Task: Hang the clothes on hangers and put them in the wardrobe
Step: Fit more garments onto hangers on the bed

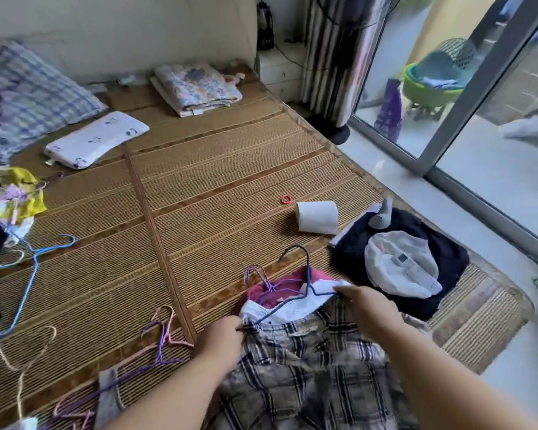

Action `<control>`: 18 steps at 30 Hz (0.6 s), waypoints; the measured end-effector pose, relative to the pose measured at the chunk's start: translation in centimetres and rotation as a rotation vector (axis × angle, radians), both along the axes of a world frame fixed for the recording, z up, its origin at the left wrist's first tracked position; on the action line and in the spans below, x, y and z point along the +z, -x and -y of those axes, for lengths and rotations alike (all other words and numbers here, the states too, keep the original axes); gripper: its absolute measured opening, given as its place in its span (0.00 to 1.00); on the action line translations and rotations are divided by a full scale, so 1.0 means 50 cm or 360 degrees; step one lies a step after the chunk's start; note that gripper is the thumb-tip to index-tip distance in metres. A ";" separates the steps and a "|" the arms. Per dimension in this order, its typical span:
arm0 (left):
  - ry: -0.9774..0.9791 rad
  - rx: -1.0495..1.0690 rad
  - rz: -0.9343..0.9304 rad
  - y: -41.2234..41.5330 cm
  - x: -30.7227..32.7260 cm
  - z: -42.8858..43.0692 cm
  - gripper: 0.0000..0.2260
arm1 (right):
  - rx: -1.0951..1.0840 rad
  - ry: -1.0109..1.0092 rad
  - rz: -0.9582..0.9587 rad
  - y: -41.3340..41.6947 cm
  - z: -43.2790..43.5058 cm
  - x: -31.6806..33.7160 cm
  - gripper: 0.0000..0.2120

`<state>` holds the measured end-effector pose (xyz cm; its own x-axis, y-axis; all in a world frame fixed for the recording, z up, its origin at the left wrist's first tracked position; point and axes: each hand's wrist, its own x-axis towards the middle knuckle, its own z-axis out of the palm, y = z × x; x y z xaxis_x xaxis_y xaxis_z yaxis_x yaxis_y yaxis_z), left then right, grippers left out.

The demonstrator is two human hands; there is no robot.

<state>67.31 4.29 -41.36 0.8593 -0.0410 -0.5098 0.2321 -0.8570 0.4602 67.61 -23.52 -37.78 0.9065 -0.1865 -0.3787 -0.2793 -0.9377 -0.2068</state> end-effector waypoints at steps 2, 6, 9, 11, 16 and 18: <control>-0.0029 -0.0019 -0.0064 -0.034 -0.041 -0.006 0.05 | 0.0008 -0.0016 -0.0092 -0.040 -0.015 -0.055 0.28; -0.0148 -0.0059 -0.0112 -0.080 -0.095 -0.001 0.13 | 0.0010 -0.0043 -0.0242 -0.084 -0.036 -0.135 0.30; -0.0053 -0.0034 -0.0095 -0.105 -0.109 0.009 0.13 | 0.0020 0.0020 -0.0260 -0.071 -0.046 -0.161 0.35; 0.0025 -0.0087 -0.0032 -0.110 -0.108 0.015 0.23 | 0.0036 -0.0026 -0.0253 -0.046 -0.054 -0.164 0.38; 0.0070 -0.0319 0.0049 -0.069 -0.062 0.027 0.28 | 0.0044 -0.0258 -0.0107 0.032 -0.089 -0.126 0.38; 0.0096 -0.0375 0.0096 -0.035 -0.036 0.022 0.28 | 0.0068 -0.0308 -0.0025 0.069 -0.109 -0.096 0.36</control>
